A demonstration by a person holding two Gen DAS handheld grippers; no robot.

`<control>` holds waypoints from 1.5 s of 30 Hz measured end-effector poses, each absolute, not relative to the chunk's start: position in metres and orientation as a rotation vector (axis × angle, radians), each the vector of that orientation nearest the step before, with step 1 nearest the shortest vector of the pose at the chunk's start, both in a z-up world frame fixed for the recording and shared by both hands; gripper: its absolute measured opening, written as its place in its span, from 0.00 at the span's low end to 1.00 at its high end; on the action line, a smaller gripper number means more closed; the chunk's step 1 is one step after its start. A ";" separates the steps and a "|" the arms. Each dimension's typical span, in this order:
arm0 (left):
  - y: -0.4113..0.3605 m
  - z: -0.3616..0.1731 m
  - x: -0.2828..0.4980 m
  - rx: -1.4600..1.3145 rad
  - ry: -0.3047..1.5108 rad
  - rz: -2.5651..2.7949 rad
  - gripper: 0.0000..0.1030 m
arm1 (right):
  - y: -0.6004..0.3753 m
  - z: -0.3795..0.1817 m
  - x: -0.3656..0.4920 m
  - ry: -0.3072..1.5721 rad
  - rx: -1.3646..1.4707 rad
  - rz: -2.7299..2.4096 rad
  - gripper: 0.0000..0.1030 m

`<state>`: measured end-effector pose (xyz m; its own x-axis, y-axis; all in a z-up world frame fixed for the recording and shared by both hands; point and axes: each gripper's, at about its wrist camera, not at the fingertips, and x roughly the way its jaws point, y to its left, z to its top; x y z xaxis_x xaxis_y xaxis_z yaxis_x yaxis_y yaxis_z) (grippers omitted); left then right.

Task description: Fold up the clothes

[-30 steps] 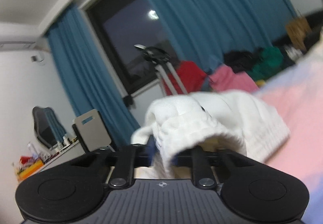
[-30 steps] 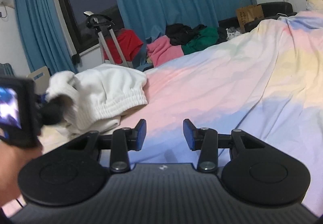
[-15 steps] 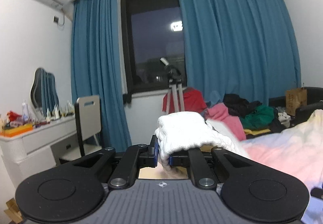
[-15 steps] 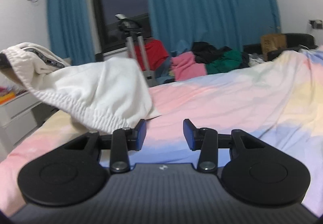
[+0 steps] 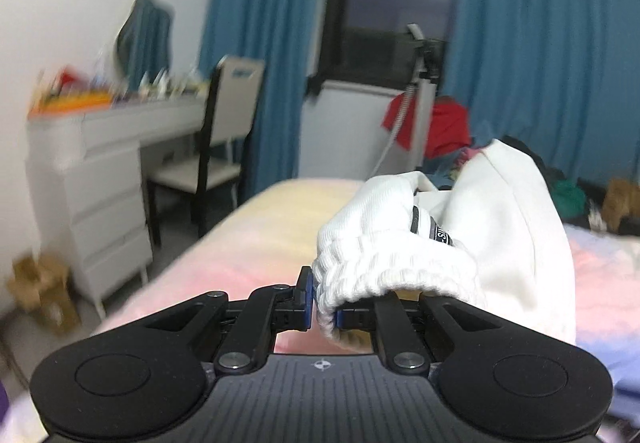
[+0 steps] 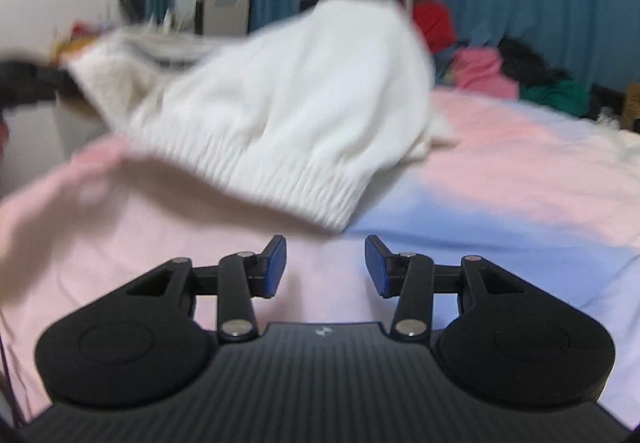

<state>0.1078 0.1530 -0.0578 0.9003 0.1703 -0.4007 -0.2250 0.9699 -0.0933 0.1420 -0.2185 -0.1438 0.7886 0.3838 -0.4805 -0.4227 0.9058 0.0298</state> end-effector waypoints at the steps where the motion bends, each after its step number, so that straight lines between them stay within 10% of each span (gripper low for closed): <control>1: 0.157 -0.059 0.106 -0.148 0.408 0.210 0.11 | -0.213 -0.148 0.146 0.512 -0.089 0.433 0.45; 13: 0.174 -0.058 0.142 -0.287 0.445 0.246 0.11 | -0.193 -0.161 0.190 0.504 -0.056 0.408 0.43; 18: 0.172 -0.061 0.159 -0.278 0.505 0.219 0.13 | -0.200 -0.150 0.201 0.444 0.005 0.383 0.10; 32: 0.098 -0.091 0.137 0.322 0.639 0.078 0.54 | -0.240 -0.075 0.145 0.304 0.063 0.315 0.09; 45: 0.024 -0.127 0.135 0.775 0.487 0.101 0.56 | -0.231 -0.097 0.140 0.391 0.008 0.322 0.10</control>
<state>0.1355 0.0239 -0.1266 0.8848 0.2626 -0.3849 0.0888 0.7158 0.6926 0.1398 -0.2312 -0.0975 0.8745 0.3096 -0.3734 -0.3066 0.9493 0.0693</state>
